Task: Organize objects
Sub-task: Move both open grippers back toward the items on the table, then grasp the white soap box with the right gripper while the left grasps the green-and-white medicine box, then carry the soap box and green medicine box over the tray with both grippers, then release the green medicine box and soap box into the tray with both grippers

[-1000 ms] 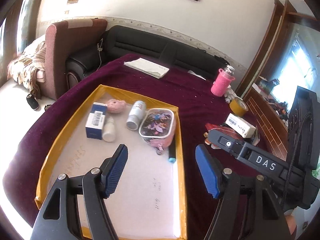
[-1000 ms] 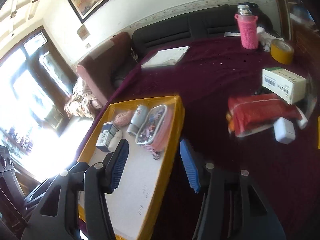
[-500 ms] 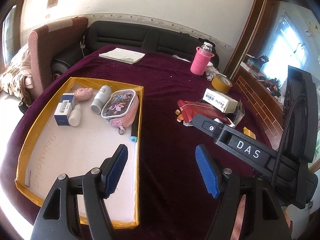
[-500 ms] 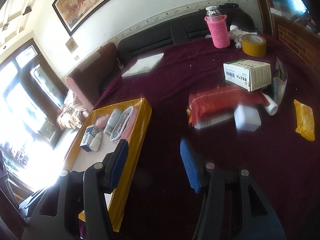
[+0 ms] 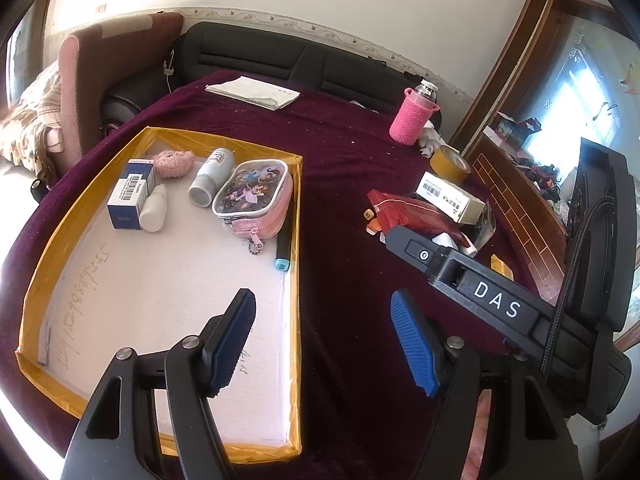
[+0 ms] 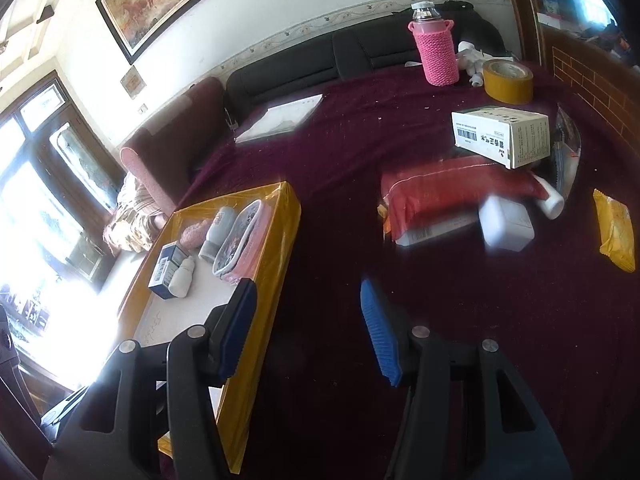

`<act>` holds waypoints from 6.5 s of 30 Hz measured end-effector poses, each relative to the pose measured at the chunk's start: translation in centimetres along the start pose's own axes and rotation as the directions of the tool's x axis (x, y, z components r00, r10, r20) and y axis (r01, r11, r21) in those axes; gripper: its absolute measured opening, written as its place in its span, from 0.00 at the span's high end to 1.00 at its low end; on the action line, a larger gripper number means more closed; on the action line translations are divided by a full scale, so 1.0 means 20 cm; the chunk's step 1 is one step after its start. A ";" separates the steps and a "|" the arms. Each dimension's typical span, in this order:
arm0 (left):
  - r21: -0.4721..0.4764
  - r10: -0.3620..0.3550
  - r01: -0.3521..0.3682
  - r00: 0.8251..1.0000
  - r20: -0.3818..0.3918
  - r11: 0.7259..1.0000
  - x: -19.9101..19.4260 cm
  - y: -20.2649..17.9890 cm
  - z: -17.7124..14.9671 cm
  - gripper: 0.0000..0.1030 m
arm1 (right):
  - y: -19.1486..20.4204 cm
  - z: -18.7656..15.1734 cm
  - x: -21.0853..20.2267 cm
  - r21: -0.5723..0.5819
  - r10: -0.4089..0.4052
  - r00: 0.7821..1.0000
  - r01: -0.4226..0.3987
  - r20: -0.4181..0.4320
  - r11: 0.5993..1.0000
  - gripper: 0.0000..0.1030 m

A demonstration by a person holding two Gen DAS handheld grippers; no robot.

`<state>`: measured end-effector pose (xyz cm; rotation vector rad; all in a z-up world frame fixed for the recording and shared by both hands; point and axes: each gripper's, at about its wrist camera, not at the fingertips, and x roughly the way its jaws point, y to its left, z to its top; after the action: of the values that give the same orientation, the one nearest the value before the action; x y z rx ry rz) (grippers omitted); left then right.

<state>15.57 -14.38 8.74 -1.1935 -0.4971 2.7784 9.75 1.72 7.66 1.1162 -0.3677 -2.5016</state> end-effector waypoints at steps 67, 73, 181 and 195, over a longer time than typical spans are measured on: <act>0.121 -0.159 0.163 0.986 -0.039 0.979 -0.07 -0.41 0.04 0.38 | -0.43 0.12 -0.51 0.113 -0.143 0.964 0.120 0.222 0.986 0.49; 0.150 -0.225 0.262 0.948 -0.225 0.953 0.23 -0.60 -0.12 0.38 | -0.77 0.16 -0.72 0.128 -0.359 0.916 0.340 0.180 0.932 0.45; 0.027 0.178 -0.177 0.957 -0.230 0.984 0.26 0.82 0.30 0.37 | 0.32 0.13 0.38 -0.019 0.301 0.892 -0.326 -0.336 0.945 0.50; 0.023 0.091 -0.088 0.974 -0.208 0.996 0.11 0.90 0.27 0.34 | 0.59 0.09 0.85 -0.063 0.163 0.880 -0.213 -0.446 0.975 0.50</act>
<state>11.27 -32.37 4.80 -1.5188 -0.4138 2.6791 0.69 -16.19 2.25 1.4749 -0.1941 -1.9988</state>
